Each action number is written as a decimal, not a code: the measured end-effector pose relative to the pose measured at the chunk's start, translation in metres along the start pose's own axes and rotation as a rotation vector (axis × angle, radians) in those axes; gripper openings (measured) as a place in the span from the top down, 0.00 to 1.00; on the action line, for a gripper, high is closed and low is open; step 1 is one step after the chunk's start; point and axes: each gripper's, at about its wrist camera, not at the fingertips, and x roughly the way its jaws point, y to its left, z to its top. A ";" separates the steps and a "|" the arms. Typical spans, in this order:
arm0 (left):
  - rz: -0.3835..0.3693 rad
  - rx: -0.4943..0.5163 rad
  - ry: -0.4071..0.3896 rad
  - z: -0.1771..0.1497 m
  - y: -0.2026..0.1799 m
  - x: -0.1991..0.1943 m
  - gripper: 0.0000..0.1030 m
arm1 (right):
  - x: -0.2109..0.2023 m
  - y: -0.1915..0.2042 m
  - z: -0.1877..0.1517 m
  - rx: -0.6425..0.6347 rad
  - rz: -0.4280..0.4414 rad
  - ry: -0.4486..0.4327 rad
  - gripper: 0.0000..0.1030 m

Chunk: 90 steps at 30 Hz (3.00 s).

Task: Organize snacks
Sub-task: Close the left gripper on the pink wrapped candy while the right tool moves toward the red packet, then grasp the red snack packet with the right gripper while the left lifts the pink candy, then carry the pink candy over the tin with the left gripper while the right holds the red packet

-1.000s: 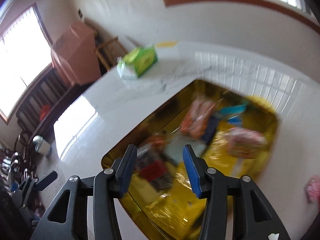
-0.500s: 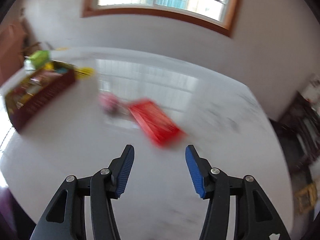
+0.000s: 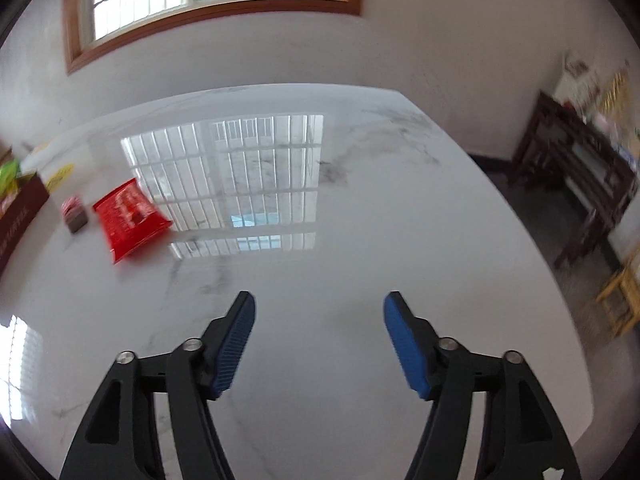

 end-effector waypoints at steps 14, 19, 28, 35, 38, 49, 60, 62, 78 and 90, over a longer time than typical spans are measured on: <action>-0.234 0.289 0.160 0.090 -0.060 0.141 0.30 | -0.002 -0.004 -0.009 0.021 0.072 -0.051 0.29; -0.220 0.293 0.193 0.103 -0.059 0.175 0.30 | -0.005 -0.003 -0.010 0.014 0.074 -0.068 0.29; -0.200 0.295 0.240 0.100 -0.056 0.209 0.31 | -0.004 -0.002 -0.009 0.011 0.075 -0.068 0.29; -0.135 0.225 0.192 0.096 -0.059 0.205 0.56 | -0.004 -0.001 -0.008 0.014 0.072 -0.060 0.28; -0.129 0.153 0.116 0.084 -0.058 0.176 0.56 | -0.005 0.001 -0.008 0.001 0.082 -0.063 0.28; -0.130 0.034 0.027 0.024 -0.048 0.048 0.56 | 0.006 0.083 0.028 -0.344 0.359 -0.003 0.28; -0.064 -0.067 -0.030 -0.003 -0.019 -0.027 0.56 | 0.067 0.162 0.074 -0.536 0.465 0.174 0.28; -0.049 -0.079 -0.035 -0.005 -0.014 -0.031 0.56 | 0.071 0.167 0.070 -0.565 0.427 0.188 0.27; 0.000 -0.166 -0.080 -0.037 0.027 -0.056 0.56 | 0.016 0.154 0.028 -0.381 0.378 0.118 0.59; 0.040 -0.211 -0.119 -0.051 0.056 -0.073 0.56 | -0.004 0.061 0.022 -0.071 0.249 0.032 0.59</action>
